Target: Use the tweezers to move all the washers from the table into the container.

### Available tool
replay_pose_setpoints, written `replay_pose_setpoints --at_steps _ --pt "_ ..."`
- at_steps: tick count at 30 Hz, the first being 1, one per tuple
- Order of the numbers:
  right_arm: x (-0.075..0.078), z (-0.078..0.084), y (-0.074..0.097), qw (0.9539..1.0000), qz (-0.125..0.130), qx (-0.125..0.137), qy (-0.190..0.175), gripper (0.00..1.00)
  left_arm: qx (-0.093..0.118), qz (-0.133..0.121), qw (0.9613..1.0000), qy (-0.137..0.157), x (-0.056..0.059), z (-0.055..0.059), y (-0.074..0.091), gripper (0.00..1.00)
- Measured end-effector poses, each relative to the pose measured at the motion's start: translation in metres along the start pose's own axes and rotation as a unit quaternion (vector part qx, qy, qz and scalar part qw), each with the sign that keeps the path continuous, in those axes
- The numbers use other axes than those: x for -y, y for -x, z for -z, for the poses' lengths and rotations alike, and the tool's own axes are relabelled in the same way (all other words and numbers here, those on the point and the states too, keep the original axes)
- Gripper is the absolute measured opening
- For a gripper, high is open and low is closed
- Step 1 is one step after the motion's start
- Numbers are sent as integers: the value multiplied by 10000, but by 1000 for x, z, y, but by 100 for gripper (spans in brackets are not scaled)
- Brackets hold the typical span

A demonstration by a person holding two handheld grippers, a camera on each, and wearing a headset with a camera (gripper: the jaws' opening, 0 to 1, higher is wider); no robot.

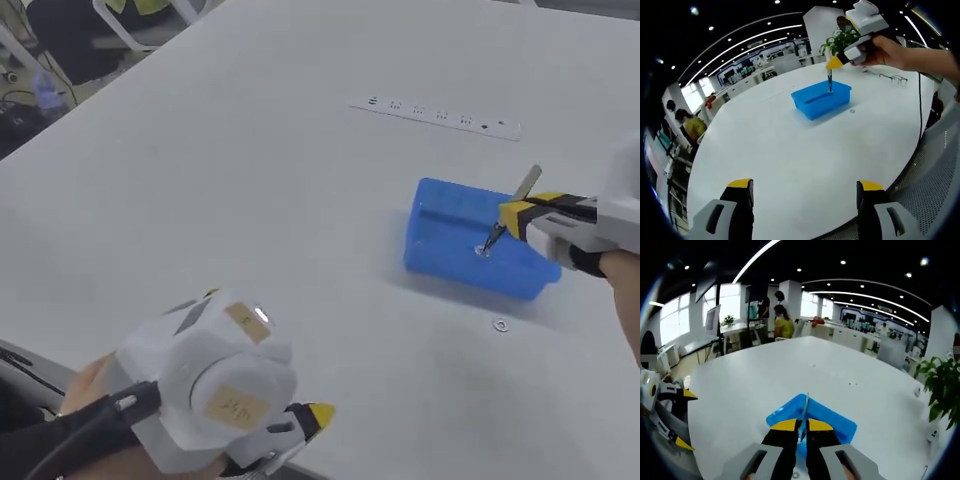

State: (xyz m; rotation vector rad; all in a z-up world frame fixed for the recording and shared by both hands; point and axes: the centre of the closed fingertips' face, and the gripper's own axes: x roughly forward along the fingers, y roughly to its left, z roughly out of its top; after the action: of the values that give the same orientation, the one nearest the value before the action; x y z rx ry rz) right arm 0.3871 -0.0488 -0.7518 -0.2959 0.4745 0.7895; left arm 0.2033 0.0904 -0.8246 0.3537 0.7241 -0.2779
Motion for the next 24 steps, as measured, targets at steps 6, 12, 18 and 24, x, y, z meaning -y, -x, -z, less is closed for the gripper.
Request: replay_pose_setpoints --at_steps 6,12,18,24 --pt "3 -1 -12 10000 15 33 -28 1 -16 6 10000 5 0 1 0 87" --pt "2 10 -28 9999 -3 -87 -63 1 5 -2 10000 30 -1 0 0 87" --pt "0 23 -35 9998 -7 -211 -63 2 465 -88 9986 231 -7 -16 8 87" --pt "7 27 -35 9996 77 -252 -44 2 495 -86 9984 270 -8 -16 8 87"
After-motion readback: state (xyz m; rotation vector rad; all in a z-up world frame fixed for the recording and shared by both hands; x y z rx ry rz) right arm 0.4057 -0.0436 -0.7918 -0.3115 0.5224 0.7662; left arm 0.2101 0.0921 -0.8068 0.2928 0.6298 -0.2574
